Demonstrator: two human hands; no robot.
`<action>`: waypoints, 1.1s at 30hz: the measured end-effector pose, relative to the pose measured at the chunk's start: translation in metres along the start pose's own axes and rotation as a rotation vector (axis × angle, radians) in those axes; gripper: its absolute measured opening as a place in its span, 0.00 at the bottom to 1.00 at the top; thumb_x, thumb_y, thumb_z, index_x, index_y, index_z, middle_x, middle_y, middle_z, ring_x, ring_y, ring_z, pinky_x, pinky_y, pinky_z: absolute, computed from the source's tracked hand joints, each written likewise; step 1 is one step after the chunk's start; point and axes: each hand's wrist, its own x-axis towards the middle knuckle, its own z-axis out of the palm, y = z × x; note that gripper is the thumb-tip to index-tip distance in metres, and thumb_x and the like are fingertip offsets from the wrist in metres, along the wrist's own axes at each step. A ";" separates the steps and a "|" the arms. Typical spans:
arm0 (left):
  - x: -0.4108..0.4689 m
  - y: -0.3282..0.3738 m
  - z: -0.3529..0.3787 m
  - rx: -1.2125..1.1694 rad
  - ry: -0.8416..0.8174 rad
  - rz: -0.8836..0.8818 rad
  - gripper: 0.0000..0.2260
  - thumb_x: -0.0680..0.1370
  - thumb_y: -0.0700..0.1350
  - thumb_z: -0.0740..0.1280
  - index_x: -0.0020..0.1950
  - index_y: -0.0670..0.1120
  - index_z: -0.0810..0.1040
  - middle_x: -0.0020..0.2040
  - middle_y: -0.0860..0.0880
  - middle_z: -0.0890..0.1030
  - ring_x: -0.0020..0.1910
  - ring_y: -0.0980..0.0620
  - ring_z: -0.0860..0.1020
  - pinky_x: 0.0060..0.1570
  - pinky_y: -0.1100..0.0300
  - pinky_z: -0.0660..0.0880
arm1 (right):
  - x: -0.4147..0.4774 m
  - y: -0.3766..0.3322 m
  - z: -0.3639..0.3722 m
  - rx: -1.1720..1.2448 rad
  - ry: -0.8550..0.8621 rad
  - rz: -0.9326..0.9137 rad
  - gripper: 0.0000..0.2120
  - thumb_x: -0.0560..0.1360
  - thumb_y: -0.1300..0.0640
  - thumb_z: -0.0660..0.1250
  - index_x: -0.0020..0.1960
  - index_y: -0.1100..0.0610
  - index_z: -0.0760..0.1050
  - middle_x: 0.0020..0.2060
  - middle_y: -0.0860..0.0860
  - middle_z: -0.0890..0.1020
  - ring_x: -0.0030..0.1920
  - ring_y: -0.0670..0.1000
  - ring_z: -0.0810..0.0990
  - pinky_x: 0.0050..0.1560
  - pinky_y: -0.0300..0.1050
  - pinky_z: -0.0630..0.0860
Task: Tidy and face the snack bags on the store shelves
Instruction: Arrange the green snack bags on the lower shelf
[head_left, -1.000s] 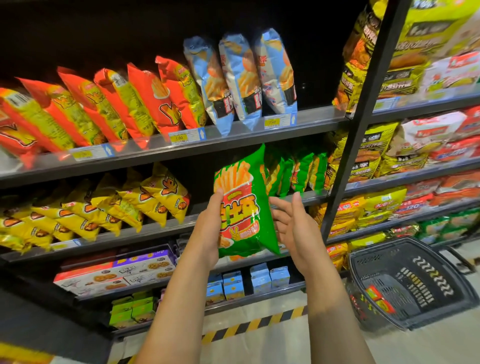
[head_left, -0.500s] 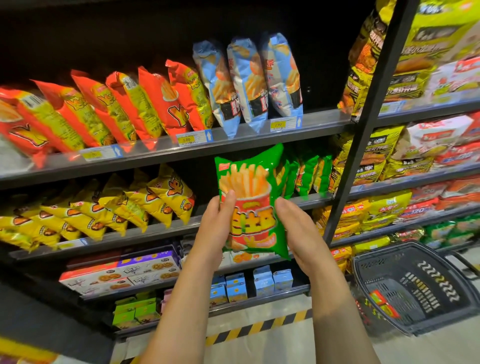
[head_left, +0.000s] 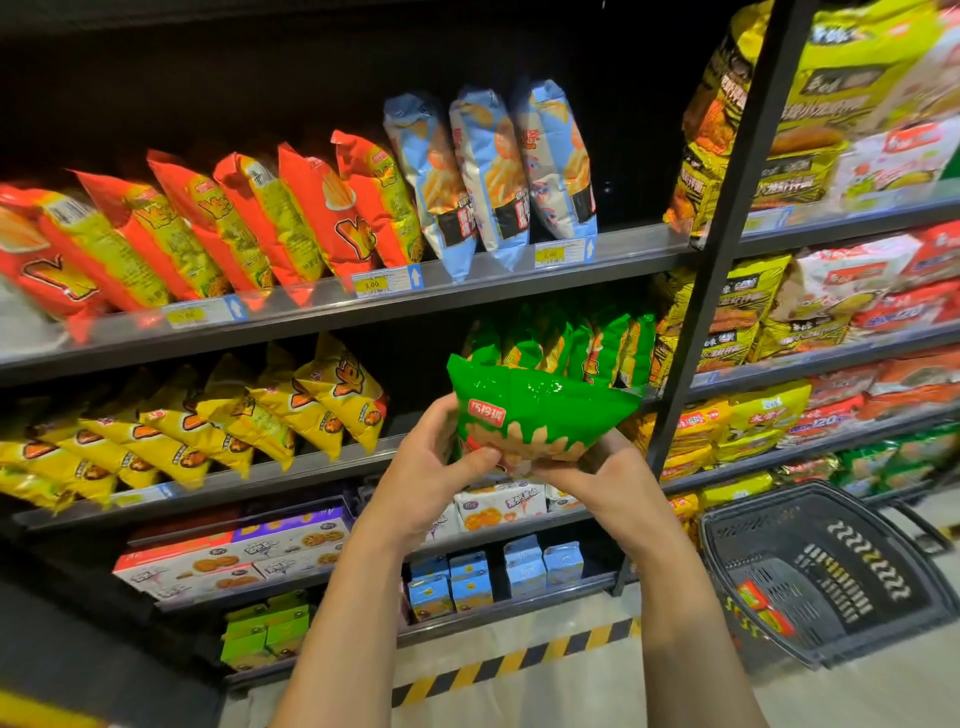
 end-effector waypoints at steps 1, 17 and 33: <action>-0.001 0.002 -0.001 -0.011 -0.002 -0.006 0.24 0.77 0.38 0.74 0.71 0.52 0.75 0.64 0.52 0.84 0.65 0.51 0.82 0.61 0.54 0.81 | -0.001 -0.001 0.000 -0.008 -0.007 0.001 0.20 0.72 0.64 0.79 0.60 0.51 0.80 0.52 0.43 0.88 0.55 0.43 0.85 0.52 0.35 0.79; -0.010 0.043 0.009 -0.411 -0.001 -0.485 0.18 0.83 0.57 0.66 0.66 0.47 0.82 0.59 0.41 0.87 0.54 0.42 0.87 0.55 0.46 0.81 | -0.011 -0.037 0.024 0.385 -0.085 0.451 0.25 0.81 0.35 0.62 0.64 0.52 0.81 0.55 0.56 0.88 0.57 0.57 0.87 0.64 0.59 0.80; -0.005 0.044 0.016 -0.008 0.281 -0.300 0.21 0.79 0.55 0.74 0.67 0.47 0.78 0.55 0.49 0.86 0.48 0.53 0.87 0.42 0.61 0.82 | -0.007 -0.035 0.025 0.529 0.017 0.388 0.22 0.80 0.41 0.68 0.65 0.55 0.80 0.54 0.58 0.88 0.55 0.59 0.88 0.61 0.62 0.81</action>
